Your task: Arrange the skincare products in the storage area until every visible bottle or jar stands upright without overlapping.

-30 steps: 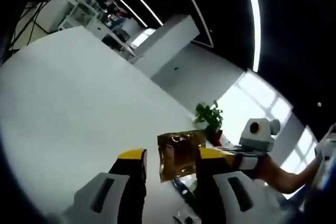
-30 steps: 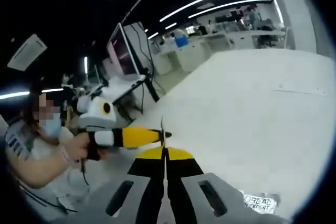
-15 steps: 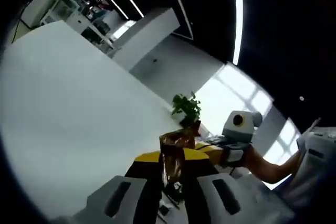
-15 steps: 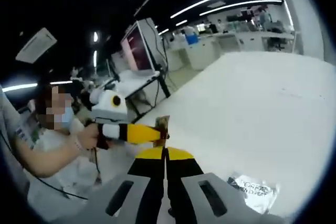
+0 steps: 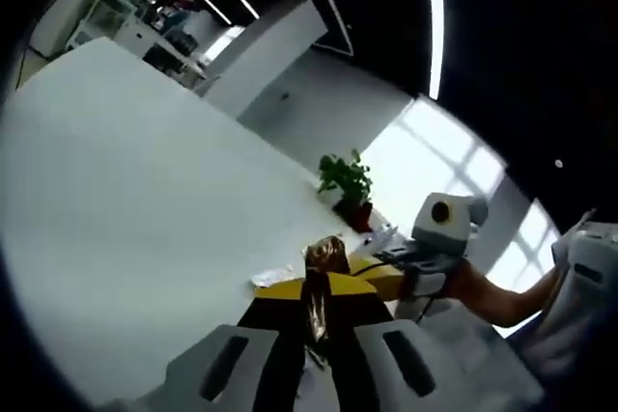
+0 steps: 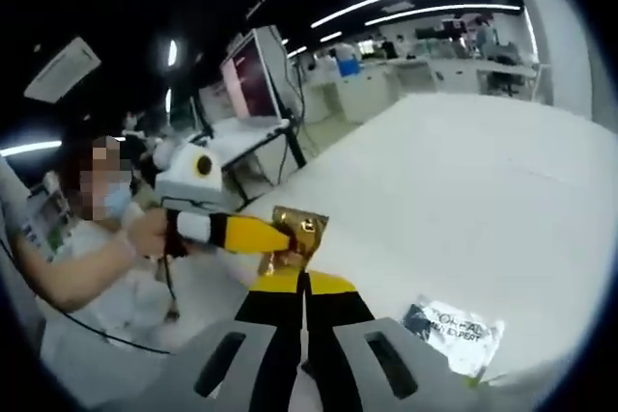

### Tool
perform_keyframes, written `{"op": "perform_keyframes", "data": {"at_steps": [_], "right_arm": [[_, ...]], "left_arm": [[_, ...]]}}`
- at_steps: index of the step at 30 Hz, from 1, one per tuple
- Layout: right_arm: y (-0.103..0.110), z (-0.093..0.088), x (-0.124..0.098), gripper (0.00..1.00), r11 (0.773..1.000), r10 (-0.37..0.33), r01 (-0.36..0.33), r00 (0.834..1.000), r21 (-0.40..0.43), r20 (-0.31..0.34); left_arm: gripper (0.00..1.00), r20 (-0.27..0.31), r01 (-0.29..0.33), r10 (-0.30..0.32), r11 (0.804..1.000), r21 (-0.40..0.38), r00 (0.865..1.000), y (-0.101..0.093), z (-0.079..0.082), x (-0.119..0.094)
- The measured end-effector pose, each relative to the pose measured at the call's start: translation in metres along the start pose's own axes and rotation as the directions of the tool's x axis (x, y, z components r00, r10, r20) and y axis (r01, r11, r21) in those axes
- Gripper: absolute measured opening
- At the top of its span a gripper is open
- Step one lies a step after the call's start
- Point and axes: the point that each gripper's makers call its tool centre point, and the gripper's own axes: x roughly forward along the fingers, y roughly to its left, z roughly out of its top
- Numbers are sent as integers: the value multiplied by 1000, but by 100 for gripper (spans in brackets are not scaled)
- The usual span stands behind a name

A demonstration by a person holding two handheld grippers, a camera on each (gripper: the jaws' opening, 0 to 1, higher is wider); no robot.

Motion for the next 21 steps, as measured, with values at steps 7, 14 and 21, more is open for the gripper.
{"op": "perform_keyframes", "data": {"at_steps": [7, 14, 21], "right_arm": [[-11, -23, 9, 1, 997, -52, 46, 995, -70, -84], [-21, -49, 21, 1, 993, -83, 70, 985, -91, -154], [-33, -62, 36, 1, 991, -105, 86, 974, -100, -199]], "left_arm": [[1, -69, -98, 97, 995, -11, 993, 19, -18, 11], [0, -137, -184, 186, 982, 26, 973, 37, -37, 19], [0, -170, -237, 238, 971, 28, 956, 55, -46, 24]]}}
